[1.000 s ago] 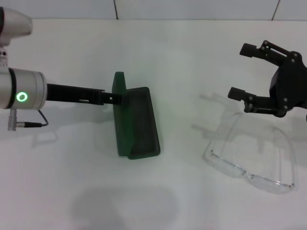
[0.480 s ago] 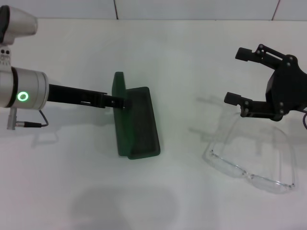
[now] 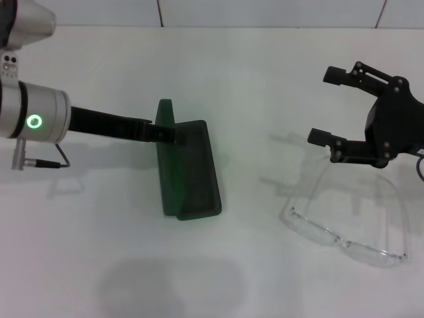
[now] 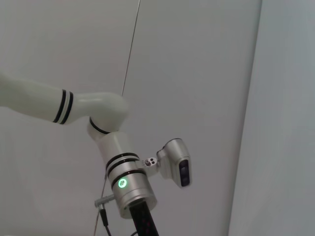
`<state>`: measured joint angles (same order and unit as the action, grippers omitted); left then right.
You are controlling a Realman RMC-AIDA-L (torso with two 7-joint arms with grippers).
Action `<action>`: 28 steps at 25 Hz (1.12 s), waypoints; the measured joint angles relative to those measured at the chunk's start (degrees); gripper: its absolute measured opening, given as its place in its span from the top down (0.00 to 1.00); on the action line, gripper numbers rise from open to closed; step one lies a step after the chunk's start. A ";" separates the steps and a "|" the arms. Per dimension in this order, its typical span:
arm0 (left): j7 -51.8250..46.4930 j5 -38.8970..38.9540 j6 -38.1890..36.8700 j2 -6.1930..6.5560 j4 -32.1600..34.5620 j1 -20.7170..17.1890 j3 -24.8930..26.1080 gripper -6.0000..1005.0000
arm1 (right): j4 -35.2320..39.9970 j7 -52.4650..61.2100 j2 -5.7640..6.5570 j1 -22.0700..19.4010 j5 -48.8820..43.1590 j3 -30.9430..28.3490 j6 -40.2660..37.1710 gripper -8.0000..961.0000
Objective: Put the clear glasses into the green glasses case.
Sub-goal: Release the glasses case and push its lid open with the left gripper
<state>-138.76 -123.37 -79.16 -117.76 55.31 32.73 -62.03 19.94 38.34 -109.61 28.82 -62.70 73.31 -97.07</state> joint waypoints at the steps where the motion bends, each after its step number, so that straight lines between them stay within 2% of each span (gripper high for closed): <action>1: -0.52 -0.33 -0.01 0.00 0.00 0.30 -0.03 0.18 | 0.00 -0.01 0.04 0.11 0.01 0.01 -0.14 0.08; 9: -1.32 -5.40 1.88 -1.39 0.05 1.48 -0.11 0.18 | 0.04 -0.28 0.18 0.30 -0.69 -0.04 -0.07 0.08; 13: -2.33 -8.21 2.24 -1.60 0.23 2.39 -0.11 0.18 | 0.07 -0.40 0.19 0.30 -0.72 -0.02 0.02 0.08; 22: -4.56 -9.61 2.50 -1.12 0.73 3.38 -1.69 0.19 | 0.10 -1.02 0.03 0.27 -0.76 -0.14 0.52 0.08; 28: -5.44 -10.73 1.24 -0.79 0.97 3.60 -1.70 0.31 | 0.11 -1.17 -0.02 0.38 -0.76 -0.19 0.54 0.08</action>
<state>-144.20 -134.10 -77.92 -118.54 56.28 36.32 -63.73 20.06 37.17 -109.63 29.20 -63.46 73.12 -96.53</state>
